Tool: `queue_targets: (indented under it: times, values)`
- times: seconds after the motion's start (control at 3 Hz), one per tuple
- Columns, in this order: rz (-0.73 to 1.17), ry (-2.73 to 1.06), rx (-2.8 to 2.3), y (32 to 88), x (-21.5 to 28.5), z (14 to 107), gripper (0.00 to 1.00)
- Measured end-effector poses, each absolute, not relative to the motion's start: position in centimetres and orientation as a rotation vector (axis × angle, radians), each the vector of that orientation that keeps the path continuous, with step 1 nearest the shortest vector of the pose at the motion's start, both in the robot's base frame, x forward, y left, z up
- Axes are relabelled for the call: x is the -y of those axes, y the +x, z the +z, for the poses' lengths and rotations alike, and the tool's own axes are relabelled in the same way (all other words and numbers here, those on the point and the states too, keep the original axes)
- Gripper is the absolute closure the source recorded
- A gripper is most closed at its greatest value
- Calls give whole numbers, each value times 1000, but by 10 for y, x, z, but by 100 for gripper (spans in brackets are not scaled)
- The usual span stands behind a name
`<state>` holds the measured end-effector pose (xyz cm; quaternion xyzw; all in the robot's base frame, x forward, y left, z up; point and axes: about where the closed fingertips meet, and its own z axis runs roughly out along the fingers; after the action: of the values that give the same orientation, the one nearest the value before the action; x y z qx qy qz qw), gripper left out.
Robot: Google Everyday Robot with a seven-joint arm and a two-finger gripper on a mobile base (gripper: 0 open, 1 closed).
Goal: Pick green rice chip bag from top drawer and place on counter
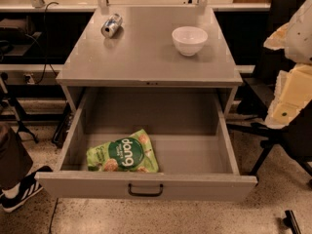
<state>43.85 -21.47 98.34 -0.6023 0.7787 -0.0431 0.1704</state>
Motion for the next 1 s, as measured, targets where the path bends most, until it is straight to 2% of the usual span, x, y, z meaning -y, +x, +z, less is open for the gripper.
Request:
queue_targets:
  times: [1.0]
  values:
    - [-63,-1505,-2269,447,197,957,0]
